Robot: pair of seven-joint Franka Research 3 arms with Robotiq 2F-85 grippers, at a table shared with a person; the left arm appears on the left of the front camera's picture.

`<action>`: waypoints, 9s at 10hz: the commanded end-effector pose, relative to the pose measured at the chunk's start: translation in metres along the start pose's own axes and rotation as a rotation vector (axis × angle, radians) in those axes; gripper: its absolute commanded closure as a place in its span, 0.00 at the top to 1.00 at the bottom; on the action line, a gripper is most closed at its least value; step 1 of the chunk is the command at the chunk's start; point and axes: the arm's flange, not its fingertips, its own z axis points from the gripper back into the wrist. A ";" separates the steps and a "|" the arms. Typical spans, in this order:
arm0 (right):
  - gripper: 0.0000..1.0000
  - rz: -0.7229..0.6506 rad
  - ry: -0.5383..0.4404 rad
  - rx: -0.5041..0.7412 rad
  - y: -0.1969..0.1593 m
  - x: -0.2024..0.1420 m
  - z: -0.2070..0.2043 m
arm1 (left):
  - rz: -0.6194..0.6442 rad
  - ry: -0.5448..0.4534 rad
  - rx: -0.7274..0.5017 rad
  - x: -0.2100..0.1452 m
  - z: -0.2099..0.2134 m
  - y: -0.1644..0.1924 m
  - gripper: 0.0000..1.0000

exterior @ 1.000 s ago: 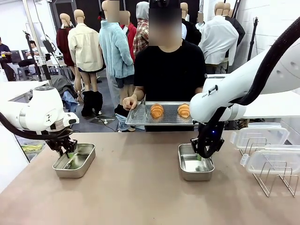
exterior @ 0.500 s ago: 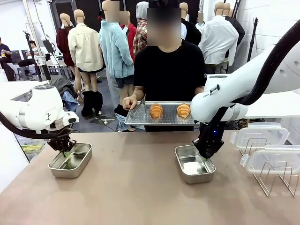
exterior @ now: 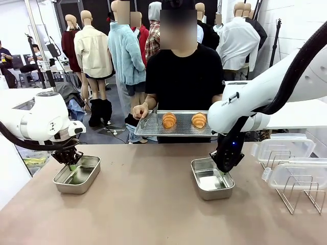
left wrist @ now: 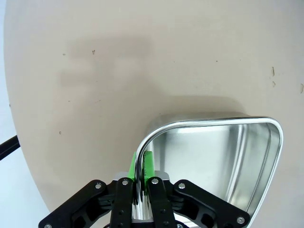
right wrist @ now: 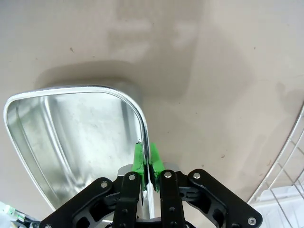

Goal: Place the bread in airtight containers.
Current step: Lift both Airtight Container, then once an object is inside an Airtight Container , place the container in the center of the table.

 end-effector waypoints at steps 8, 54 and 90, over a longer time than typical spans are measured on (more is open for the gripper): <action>0.00 0.006 -0.003 0.003 -0.001 0.000 -0.001 | -0.004 -0.001 0.004 0.000 -0.001 0.000 0.00; 0.00 -0.105 -0.200 0.030 -0.061 -0.017 0.163 | 0.111 -0.068 -0.094 -0.016 0.186 -0.032 0.00; 0.00 -0.105 -0.200 0.030 -0.061 -0.017 0.163 | 0.148 -0.018 -0.061 0.006 0.000 -0.060 0.00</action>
